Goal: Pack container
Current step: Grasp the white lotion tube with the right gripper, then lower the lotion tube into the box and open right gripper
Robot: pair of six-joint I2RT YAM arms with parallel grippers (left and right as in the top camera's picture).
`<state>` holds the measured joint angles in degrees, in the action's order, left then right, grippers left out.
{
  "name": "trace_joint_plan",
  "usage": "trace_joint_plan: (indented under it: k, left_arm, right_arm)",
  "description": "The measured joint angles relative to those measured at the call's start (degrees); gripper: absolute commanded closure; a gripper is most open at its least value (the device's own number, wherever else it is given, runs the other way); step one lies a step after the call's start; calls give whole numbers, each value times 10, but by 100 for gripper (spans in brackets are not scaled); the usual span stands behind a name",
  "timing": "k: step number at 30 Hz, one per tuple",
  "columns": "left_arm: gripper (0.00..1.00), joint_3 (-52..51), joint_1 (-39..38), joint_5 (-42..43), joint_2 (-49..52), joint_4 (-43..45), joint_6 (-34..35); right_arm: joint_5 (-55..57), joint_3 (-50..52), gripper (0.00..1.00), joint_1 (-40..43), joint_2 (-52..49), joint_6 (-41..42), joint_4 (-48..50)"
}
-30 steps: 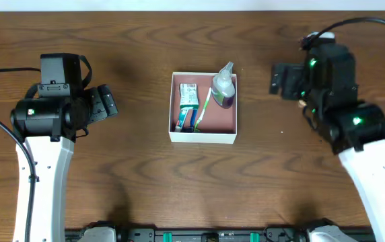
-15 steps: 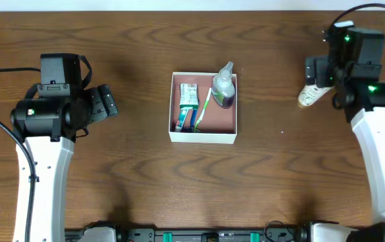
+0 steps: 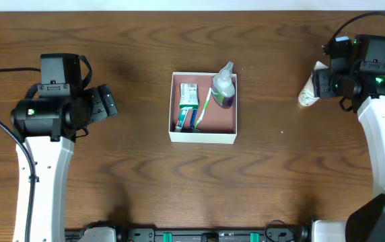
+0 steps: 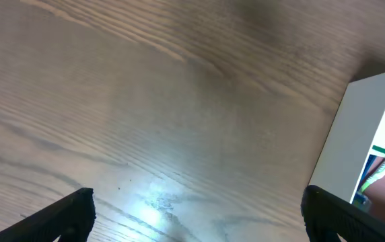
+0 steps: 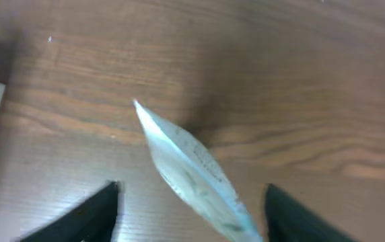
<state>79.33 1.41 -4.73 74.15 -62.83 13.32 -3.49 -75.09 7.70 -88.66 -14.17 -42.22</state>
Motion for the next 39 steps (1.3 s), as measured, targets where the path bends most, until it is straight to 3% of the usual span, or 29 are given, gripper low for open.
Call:
trace_joint_plan:
  k: [7, 9, 19, 32, 39]
  left_arm:
    - [2, 0, 0, 0, 0, 0, 0]
    - [2, 0, 0, 0, 0, 0, 0]
    - [2, 0, 0, 0, 0, 0, 0]
    - [2, 0, 0, 0, 0, 0, 0]
    - [2, 0, 0, 0, 0, 0, 0]
  right_arm:
    - [-6, 0, 93, 0, 0, 47, -24]
    - [-7, 0, 99, 0, 0, 67, -28]
    - [-22, 3, 99, -21, 29, 155, -77]
    - [-52, -2, 99, -247, 321, 287, -68]
    - [-44, -3, 99, -341, 254, 346, -33]
